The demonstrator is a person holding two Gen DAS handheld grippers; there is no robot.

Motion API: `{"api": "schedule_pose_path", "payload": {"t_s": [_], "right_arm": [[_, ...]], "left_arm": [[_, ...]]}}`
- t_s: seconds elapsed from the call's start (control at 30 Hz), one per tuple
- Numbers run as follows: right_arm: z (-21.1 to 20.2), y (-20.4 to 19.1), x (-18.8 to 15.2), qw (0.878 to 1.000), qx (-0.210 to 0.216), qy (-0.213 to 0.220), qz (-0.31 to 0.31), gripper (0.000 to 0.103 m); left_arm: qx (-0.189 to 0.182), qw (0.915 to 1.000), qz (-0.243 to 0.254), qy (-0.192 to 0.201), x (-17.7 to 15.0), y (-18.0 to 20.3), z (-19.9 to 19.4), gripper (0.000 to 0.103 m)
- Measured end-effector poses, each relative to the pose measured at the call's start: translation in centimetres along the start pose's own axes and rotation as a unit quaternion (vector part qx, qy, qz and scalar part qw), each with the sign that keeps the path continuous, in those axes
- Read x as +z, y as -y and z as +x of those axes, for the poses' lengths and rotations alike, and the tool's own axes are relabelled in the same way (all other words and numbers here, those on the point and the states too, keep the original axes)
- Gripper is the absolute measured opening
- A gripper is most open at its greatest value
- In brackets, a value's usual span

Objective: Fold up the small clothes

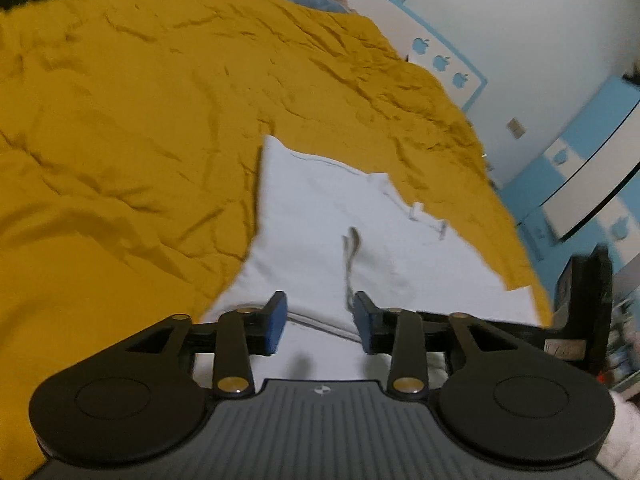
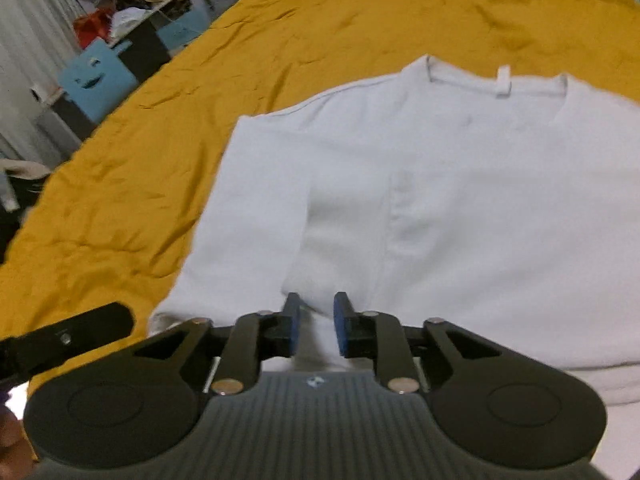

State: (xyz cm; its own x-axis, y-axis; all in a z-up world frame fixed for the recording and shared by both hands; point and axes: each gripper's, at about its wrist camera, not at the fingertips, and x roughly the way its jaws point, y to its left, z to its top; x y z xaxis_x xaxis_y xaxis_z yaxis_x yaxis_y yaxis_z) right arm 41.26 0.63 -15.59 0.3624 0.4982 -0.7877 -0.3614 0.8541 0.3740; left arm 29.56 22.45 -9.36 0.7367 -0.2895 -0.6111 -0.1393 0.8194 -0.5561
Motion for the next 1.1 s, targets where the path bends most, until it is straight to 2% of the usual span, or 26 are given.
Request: {"api": "schedule_pose_path", "payload": {"t_s": [0.07, 0.27, 0.43, 0.53, 0.63, 0.73, 0.8, 0.87, 0.97, 1.0, 1.1], "right_arm": [[-0.5, 0.7, -0.2, 1.0, 0.022, -0.006, 0.011, 0.032], [-4.6, 3.0, -0.9, 0.998, 0.036, 0.033, 0.032, 0.035], [-9.0, 7.4, -3.4, 0.995, -0.006, 0.077, 0.066, 0.035], [-12.1, 10.3, -5.8, 0.99, -0.041, 0.106, 0.087, 0.035], [-15.0, 13.1, -8.5, 0.984, -0.078, 0.122, 0.106, 0.035], [-16.9, 15.7, -10.8, 0.977, -0.112, 0.127, 0.126, 0.035], [-18.1, 17.3, -11.9, 0.972, -0.128, 0.136, 0.141, 0.035], [-18.9, 18.4, -12.4, 0.966, -0.144, 0.153, 0.148, 0.035], [-19.5, 18.9, -12.4, 0.963, -0.157, 0.17, 0.138, 0.033], [-19.4, 18.9, -12.2, 0.964, -0.155, 0.174, 0.131, 0.028], [-18.5, 19.0, -11.6, 0.967, -0.136, 0.177, 0.12, 0.022]], "left_arm": [[-0.022, 0.9995, -0.021, -0.006, 0.1, -0.4, 0.3, 0.049], [-0.055, 0.9967, -0.054, -0.024, 0.4, -0.3, 2.1, 0.058], [-0.059, 0.9946, -0.062, -0.059, 1.2, 0.8, 6.3, 0.062], [-0.046, 0.9931, -0.073, -0.08, 1.5, 0.9, 9.2, 0.062], [-0.038, 0.9937, -0.069, -0.079, 1.6, 1.0, 10.8, 0.062], [-0.034, 0.9948, -0.061, -0.074, 1.7, 1.9, 11.5, 0.042], [-0.025, 0.9963, -0.045, -0.069, 1.7, 2.7, 11.5, 0.018], [-0.022, 0.9976, -0.027, -0.06, 1.8, 3.6, 11.1, 0.005], [-0.034, 0.9988, -0.006, -0.036, 2.9, 5.5, 9.7, 0.003], [-0.043, 0.9987, -0.001, -0.026, 3.4, 6.2, 9.1, 0.002], [-0.063, 0.9977, 0.023, -0.001, 5.2, 9.1, 7.2, 0.002]]}}
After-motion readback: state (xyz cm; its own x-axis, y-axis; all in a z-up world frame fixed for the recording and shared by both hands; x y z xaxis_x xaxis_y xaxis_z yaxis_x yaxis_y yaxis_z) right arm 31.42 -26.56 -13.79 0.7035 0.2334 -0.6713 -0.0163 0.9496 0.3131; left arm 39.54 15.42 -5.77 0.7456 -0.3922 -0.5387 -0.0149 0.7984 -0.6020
